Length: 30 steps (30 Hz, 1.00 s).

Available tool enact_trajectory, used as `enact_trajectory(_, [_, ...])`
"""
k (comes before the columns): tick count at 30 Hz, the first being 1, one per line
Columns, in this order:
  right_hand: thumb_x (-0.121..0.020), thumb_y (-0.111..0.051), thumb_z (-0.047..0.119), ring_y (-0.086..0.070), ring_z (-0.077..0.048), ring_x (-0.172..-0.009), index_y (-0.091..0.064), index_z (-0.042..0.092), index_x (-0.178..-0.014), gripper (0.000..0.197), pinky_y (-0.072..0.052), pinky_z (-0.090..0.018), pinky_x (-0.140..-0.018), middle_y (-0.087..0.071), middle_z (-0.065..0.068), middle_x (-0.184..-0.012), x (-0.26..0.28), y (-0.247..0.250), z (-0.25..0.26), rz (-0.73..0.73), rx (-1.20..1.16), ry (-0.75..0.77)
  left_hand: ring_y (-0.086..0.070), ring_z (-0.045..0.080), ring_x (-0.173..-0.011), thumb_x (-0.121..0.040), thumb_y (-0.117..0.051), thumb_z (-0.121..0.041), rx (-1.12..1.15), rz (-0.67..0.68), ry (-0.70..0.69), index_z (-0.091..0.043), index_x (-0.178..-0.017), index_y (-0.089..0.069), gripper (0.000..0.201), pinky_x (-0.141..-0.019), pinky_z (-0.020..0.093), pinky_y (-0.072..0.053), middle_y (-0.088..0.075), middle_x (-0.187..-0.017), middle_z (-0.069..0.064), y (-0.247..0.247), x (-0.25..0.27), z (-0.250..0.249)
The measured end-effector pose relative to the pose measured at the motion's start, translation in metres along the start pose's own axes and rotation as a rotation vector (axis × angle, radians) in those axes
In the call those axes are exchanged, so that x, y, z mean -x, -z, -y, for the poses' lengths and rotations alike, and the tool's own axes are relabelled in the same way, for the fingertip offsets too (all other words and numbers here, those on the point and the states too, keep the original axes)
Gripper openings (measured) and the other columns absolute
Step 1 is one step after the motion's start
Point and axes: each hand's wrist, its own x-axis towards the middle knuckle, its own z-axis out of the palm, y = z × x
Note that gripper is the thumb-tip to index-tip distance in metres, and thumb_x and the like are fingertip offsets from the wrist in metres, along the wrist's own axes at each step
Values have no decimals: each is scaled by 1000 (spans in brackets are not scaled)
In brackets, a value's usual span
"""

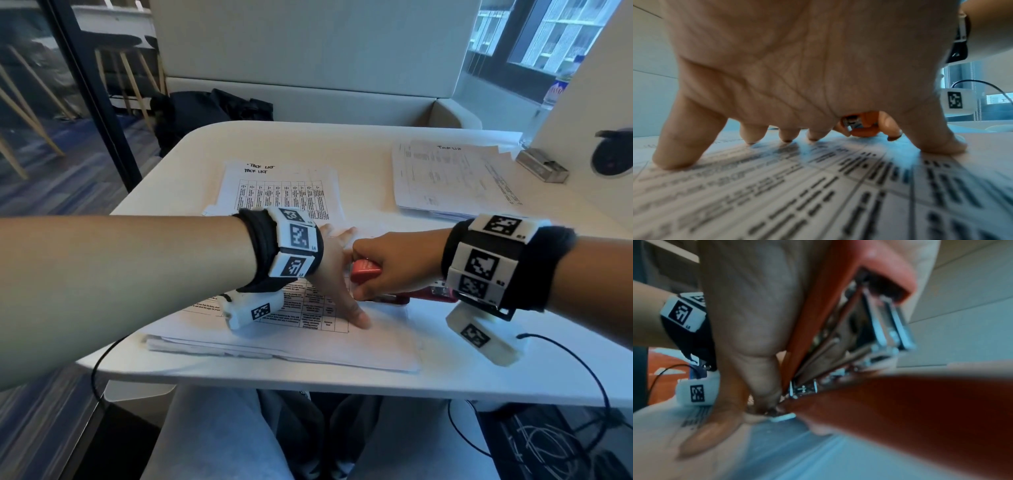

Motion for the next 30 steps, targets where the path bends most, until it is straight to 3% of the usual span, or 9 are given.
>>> enact_trajectory(7, [-80, -53, 70, -52, -3, -64, -46, 31, -79, 41, -34, -22, -53, -58, 9, -78, 12, 4, -6, -75, 106, -75, 18, 29, -146, -49, -63, -86, -49, 29, -4, -35, -151, 10, 135, -117, 51, -1, 30, -156, -3, 6, 3, 2])
enact_trajectory(12, [-76, -57, 72, -54, -5, -71, -55, 24, -97, 53, -41, -24, -61, -59, 9, -84, 15, 5, -15, -133, 130, -108, 15, 28, -147, -53, -67, -81, -60, 22, 2, -29, -150, 18, 138, -118, 48, -3, 27, -157, -2, 8, 7, 0])
enact_trajectory(19, [-79, -66, 58, -52, -10, -72, -48, 26, -81, 36, -43, -26, -66, -54, 10, -74, 22, 3, -23, -204, 206, -130, 15, 27, -147, -52, -65, -83, -55, 30, 1, -33, -148, 21, 139, -117, 49, -4, 28, -157, -6, 8, 6, 2])
enact_trajectory(21, [-80, -64, 57, -56, -14, -79, -54, 23, -86, 36, -47, -28, -70, -58, 8, -80, 24, 1, -24, -224, 243, -157, 15, 28, -147, -52, -66, -83, -60, 27, -2, -33, -148, 21, 139, -117, 49, -4, 27, -157, -5, 7, 5, 1])
enact_trajectory(23, [-81, -63, 58, -58, -16, -92, -63, 23, -102, 41, -49, -31, -80, -61, 5, -97, 24, -1, -23, -271, 257, -155, 16, 28, -147, -54, -66, -81, -60, 32, -2, -33, -148, 21, 137, -117, 49, -2, 27, -157, -5, 7, 6, 1])
enact_trajectory(26, [-82, -65, 54, -48, -14, -109, -64, 34, -114, 38, -46, -35, -92, -57, 7, -112, 27, 0, -15, -378, 203, -58, 18, 27, -146, -58, -67, -78, -43, 44, -7, -33, -149, 20, 133, -117, 49, 1, 28, -156, -5, 9, 8, 0])
enact_trajectory(30, [-84, -64, 49, -41, -7, -99, -71, 38, -100, 20, -43, -31, -86, -59, 12, -101, 30, 1, 0, -375, 161, 84, 17, 29, -146, -54, -67, -80, -24, 25, -24, -36, -152, 4, 129, -118, 55, -3, 25, -158, -3, 7, 6, 0])
